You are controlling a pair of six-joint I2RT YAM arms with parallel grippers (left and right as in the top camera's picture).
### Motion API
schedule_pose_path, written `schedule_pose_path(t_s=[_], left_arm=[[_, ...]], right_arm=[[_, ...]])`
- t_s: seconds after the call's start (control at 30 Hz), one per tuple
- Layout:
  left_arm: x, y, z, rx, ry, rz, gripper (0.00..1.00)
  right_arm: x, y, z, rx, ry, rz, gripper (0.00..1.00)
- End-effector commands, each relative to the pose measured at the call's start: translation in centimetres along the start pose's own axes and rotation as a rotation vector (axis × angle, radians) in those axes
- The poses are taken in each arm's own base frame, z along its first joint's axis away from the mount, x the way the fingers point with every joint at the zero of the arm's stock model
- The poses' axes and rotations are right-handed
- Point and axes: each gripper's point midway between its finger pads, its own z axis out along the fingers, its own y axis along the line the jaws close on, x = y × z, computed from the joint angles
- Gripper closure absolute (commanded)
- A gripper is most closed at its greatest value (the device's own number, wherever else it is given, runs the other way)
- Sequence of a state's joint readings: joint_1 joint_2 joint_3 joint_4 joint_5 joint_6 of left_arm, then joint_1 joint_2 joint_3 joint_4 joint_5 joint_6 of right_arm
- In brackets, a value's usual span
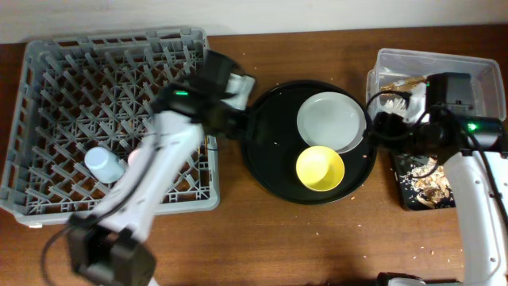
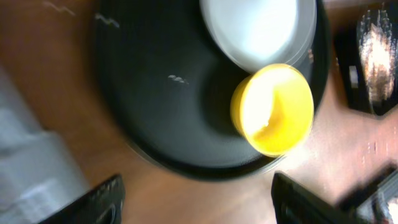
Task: Sort waste into correct bins and load items into the dishwasher rack
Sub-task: 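Grasp the yellow bowl with the left gripper and place it in the rack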
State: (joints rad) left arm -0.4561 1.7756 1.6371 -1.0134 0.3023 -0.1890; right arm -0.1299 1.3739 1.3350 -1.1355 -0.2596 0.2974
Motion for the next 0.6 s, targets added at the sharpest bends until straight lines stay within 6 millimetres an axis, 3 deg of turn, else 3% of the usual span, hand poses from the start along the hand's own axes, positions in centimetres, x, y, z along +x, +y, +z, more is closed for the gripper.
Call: schedule_pose_path(t_s=[0.0,0.07,0.17,0.2,0.27,0.3,0.33,0.37,0.4,0.43,0.47,0.5,0.57], left_arm=[[1.7,-4.0,8.4,0.047,0.100,0.133,0.35],[3.1,-5.0,13.4,0.028,0.151,0.182,0.37],[5.0,-5.6,17.9,0.029,0.206,0.214,0.41],[5.9,-5.4,19.2,0.011,0.231,0.221,0.53],[5.8,-5.1,19.3,-0.002,0.232,0.212,0.93],[5.0,-5.3,18.4,-0.004,0.224,0.199,0.99],[3.4,-4.7,16.5,-0.051,0.204,0.150,0.99],[1.0,-3.4,13.0,-0.138,0.169,0.095,0.99],[-1.6,-0.7,7.9,-0.273,0.113,0.022,0.99],[-3.0,1.5,4.5,-0.372,0.070,-0.026,0.99],[-4.4,4.9,-0.1,-0.515,0.011,-0.078,0.99],[-5.3,12.5,-9.4,-0.861,-0.099,-0.207,0.99],[-4.1,18.0,-14.8,-1.130,-0.116,-0.283,0.99]], right_arm=[[-0.1,-1.0,-0.2,0.012,0.001,0.054,0.22],[0.0,-1.0,-0.2,0.013,0.007,0.054,0.22],[0.1,-1.0,-0.2,0.013,0.010,0.055,0.22],[0.1,-1.0,-0.2,0.014,0.009,0.055,0.22],[0.1,-1.0,-0.2,0.014,0.010,0.055,0.22],[0.1,-1.1,-0.2,0.014,0.012,0.056,0.22],[0.2,-1.1,-0.2,0.015,0.013,0.056,0.22],[0.2,-1.1,-0.2,0.015,0.016,0.056,0.22],[0.2,-1.1,-0.2,0.016,0.017,0.056,0.22],[0.2,-1.1,-0.2,0.016,0.017,0.057,0.22],[0.2,-1.1,-0.2,0.016,0.017,0.056,0.22],[0.2,-1.1,-0.2,0.016,0.016,0.056,0.22],[0.2,-1.1,-0.2,0.016,0.016,0.056,0.22]])
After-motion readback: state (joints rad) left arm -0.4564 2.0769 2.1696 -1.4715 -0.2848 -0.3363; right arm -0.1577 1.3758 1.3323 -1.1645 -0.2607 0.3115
